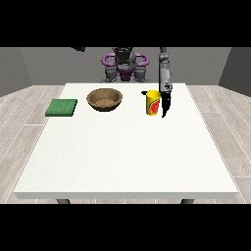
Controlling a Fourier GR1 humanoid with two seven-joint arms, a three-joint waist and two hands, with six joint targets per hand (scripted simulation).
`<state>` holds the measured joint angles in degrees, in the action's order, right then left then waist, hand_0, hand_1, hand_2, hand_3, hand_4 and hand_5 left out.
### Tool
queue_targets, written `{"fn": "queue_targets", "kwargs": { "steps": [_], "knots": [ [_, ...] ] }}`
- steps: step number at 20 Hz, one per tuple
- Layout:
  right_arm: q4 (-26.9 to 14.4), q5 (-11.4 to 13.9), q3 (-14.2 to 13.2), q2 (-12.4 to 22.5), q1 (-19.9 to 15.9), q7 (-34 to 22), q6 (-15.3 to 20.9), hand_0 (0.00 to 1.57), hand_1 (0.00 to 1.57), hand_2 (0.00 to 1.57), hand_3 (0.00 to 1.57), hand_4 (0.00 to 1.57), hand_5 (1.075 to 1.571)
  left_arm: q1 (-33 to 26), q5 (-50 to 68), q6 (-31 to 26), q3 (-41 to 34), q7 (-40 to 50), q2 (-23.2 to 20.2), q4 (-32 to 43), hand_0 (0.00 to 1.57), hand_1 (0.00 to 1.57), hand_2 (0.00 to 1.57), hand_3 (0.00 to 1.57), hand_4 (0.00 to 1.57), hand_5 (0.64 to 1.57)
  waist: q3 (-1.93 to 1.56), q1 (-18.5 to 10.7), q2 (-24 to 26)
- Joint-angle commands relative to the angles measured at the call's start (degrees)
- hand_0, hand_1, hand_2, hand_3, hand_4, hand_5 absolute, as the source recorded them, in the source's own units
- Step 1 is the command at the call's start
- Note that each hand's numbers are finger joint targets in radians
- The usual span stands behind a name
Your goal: Pick the cup and pour the ball into the bowl, then pick the bowl and place it on the pad
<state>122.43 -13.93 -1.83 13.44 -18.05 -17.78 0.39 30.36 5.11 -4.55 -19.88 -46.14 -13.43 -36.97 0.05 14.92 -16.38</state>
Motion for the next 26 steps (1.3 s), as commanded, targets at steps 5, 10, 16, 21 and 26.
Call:
{"fn": "queue_targets", "kwargs": {
  "steps": [5, 10, 16, 21, 26],
  "knots": [
    [3.68, -5.69, -5.72, 3.36, -2.69, -1.81, -2.18, 0.0, 0.0, 0.0, 0.0, 0.0, 1.562, 0.68, -6.28, 12.37, 0.08, -9.88, -3.79, 3.57, 1.32, 1.32, 1.57, 1.57, 1.0, 1.497, 0.02, 3.24, -5.06],
    [2.74, -9.34, -9.11, 4.41, 0.93, -2.68, -4.25, 0.0, 0.0, 0.0, 0.0, 0.09, 1.561, -0.55, -8.87, 17.65, 1.97, -10.86, -0.73, 6.22, 1.32, 1.32, 1.57, 1.57, 1.08, 1.484, -0.04, 2.41, -1.11],
    [-6.91, -10.5, -11.54, 3.76, 3.72, -0.26, -6.52, 0.0, 0.0, 0.0, 0.0, 0.18, 1.558, 4.49, -15.25, 23.14, 7.75, 2.49, -1.99, 2.96, 1.34, 1.34, 1.57, 1.57, 1.11, 1.498, -0.14, -0.43, 8.33],
    [-10.25, -9.34, -11.63, 5.13, 2.11, -0.49, -7.29, 0.0, 0.0, 0.0, 0.0, 0.24, 1.558, 8.59, -23.1, 31.09, 13.74, 9.63, 0.86, 3.66, 1.38, 1.38, 1.57, 1.57, 1.11, 1.524, -0.09, -1.76, 9.15],
    [-14.71, -10.24, -12.22, 5.61, -1.3, 1.49, -8.7, 0.0, 0.0, 0.0, 0.0, 0.28, 1.56, 16.64, -34.8, 42.95, 20.45, 21.96, 0.86, 5.38, 1.43, 1.43, 1.57, 1.57, 1.01, 1.558, -0.23, -0.03, 8.53]
  ]
}}
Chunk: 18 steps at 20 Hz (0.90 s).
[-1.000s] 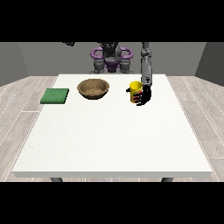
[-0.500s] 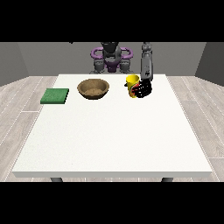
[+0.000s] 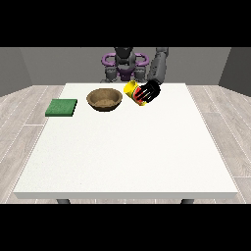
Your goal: Pick the cup and pour the ball into the bowl, then pick the bowl and place it on the pad
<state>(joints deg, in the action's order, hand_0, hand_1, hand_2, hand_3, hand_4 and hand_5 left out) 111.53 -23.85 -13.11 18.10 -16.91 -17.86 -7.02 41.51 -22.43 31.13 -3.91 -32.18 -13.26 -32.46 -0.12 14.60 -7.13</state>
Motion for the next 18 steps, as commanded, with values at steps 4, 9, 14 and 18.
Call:
{"fn": "queue_targets", "kwargs": {
  "steps": [4, 9, 14, 18],
  "knots": [
    [-2.29, -1.05, -0.28, 0.78, -4.29, -0.88, 0.04, 0.0, 0.0, 0.0, 0.0, 0.31, 1.562, 7.79, -11.54, 10.53, 6.03, 14.17, 2.11, 4.6, 1.41, 1.41, 1.57, 1.57, 0.94, 1.564, 0.09, 0.77, -1.34],
    [1.5, 3.04, 2.84, -1.54, -2.18, 1.65, 0.8, 0.0, 0.0, 0.0, 0.0, 0.35, 1.564, 9.55, -16.49, 15.6, 7.1, 17.19, -0.29, 7.35, 1.39, 1.39, 1.57, 1.57, 0.92, 1.561, 0.12, 2.29, -3.94],
    [-5.9, 1.66, 0.94, -0.38, -3.28, 2.68, -1.18, 0.0, 0.0, 0.0, 0.0, 0.35, 1.562, 13.28, -30.95, 20.3, 16.8, 27.97, 0.07, 12.33, 1.37, 1.37, 1.57, 1.57, 0.83, 1.552, -0.04, 0.69, 0.38],
    [-8.27, 3.16, 2.16, -1.45, -3.47, 1.64, 0.34, 0.0, 0.0, 0.0, 0.0, 0.37, 1.565, 16.31, -41.06, 17.65, 23.82, 37.27, 2.36, 18.25, 1.36, 1.36, 1.52, 1.57, 0.89, 1.524, -0.03, 0.1, 3.77]
  ]
}}
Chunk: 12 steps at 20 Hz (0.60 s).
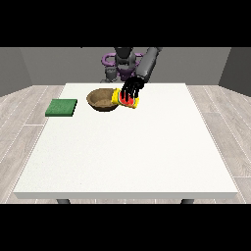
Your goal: Pick the cup and pour the ball into the bowl, then pick the bowl and place it on the pad
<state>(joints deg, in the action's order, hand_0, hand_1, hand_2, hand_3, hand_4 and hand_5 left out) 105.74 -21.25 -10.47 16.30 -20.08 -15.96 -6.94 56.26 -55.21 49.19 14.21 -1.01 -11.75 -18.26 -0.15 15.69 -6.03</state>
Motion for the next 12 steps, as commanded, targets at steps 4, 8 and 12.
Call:
{"fn": "queue_targets", "kwargs": {
  "steps": [4, 8, 12],
  "knots": [
    [-4.55, 1.68, 1.17, -1.25, 0.97, 0.48, 0.26, 0.0, 0.0, 0.0, 0.0, 0.38, 1.566, 3.29, -17.69, -3.87, 13.34, 14.04, 6.46, 7.89, 1.37, 1.37, 1.39, 1.46, 0.91, 1.483, 0.0, -1.31, 5.39],
    [-8.85, 1.76, -1.27, -0.24, 0.37, 1.15, 0.62, 0.0, 0.0, 0.0, 0.0, 0.38, 1.565, 6.45, -27.46, -8.76, 21.53, 19.79, 6.93, 10.79, 1.49, 1.49, 1.57, 1.57, 0.94, 1.518, -0.06, -4.39, 7.81],
    [-10.79, 3.31, 0.86, -1.88, 2.23, 2.7, 0.02, 0.0, 0.0, 0.0, 0.0, 0.38, 1.566, 7.14, -33.82, -15.68, 27.48, 25.99, 11.53, 10.01, 1.5, 1.5, 1.57, 1.57, 1.06, 1.498, 0.05, -4.59, 9.83]
  ]
}}
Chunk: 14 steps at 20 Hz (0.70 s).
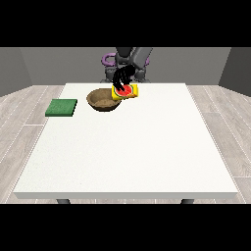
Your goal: Pick the cup and pour the ball into the bowl, then pick the bowl and place it on the pad
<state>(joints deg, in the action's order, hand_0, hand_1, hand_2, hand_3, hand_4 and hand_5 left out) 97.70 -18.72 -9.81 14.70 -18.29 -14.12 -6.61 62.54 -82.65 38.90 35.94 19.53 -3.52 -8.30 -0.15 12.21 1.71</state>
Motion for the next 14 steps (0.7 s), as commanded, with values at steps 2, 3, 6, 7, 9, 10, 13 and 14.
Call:
{"fn": "queue_targets", "kwargs": {
  "steps": [2, 3, 6, 7, 9, 10, 13, 14],
  "knots": [
    [-4.13, -1.22, -1.3, 1.88, 0.65, 0.68, -3.29, 0.0, 0.0, 0.0, 0.0, 0.38, 1.566, -1.18, -6.88, -8.73, 6.3, 7.51, 3.38, -3.35, 1.5, 1.5, 1.57, 1.57, 1.05, 1.509, 0.1, -0.03, 2.42],
    [-5.53, -0.79, -2.61, 0.89, 3.35, 4.89, -3.56, 0.0, 0.0, 0.0, 0.0, 0.38, 1.566, 1.74, -6.38, -10.35, 5.28, 3.9, 3.41, -3.12, 1.5, 1.5, 1.57, 1.57, 1.03, 1.516, 0.09, -2.64, 2.9],
    [-4.32, 0.26, -0.52, -1.35, 4.4, 6.27, -3.38, 0.0, 0.0, 0.0, 0.0, 0.38, 1.564, -3.31, -8.44, -13.9, 7.35, 8.28, 3.47, -8.04, 1.5, 1.5, 1.57, 1.57, 1.06, 1.507, 0.12, -0.18, 2.4],
    [-4.19, 1.91, -0.3, -0.77, 2.05, 2.96, -0.41, 0.0, 0.0, 0.0, 0.0, 0.38, 1.565, -4.18, -8.72, -12.3, 7.13, 6.61, 3.48, -9.93, 1.5, 1.5, 1.57, 1.57, 1.06, 1.506, 0.15, -3.22, 3.12],
    [-3.39, 0.66, -1.78, -0.93, 7.37, 6.72, -2.91, 0.0, 0.0, 0.0, 0.0, 0.38, 1.564, -4.83, 0.13, -6.33, -0.98, 1.79, 2.77, -10.03, 1.5, 1.5, 1.57, 1.57, 1.01, 1.52, 0.14, -3.34, 3.3],
    [-1.88, -0.01, -2.37, 0.99, 6.03, 3.79, -2.81, 0.0, 0.0, 0.0, 0.0, 0.38, 1.564, -7.18, 5.06, -2.46, -5.3, 0.27, 0.3, -10.69, 1.42, 1.42, 1.57, 1.57, 0.94, 1.51, 0.27, -3.46, 3.14],
    [-0.93, 0.2, -1.55, -0.81, 9.24, 4.33, -2.49, 0.0, 0.0, 0.0, 0.0, 0.38, 1.564, -8.26, 13.57, 0.96, -12.7, -4.01, -2.36, -14.47, 0.71, 0.71, 1.36, 1.28, 1.1, 1.464, 0.31, -3.84, 4.34],
    [-0.64, -1.16, -2.62, 0.71, 9.07, 2.92, -3.41, 0.0, 0.0, 0.0, 0.0, 0.38, 1.564, -8.67, 16.68, 2.0, -15.53, -5.99, -5.41, -15.26, 1.11, 1.11, 1.47, 1.48, 0.95, 1.548, 0.35, -4.29, 4.52]
  ]
}}
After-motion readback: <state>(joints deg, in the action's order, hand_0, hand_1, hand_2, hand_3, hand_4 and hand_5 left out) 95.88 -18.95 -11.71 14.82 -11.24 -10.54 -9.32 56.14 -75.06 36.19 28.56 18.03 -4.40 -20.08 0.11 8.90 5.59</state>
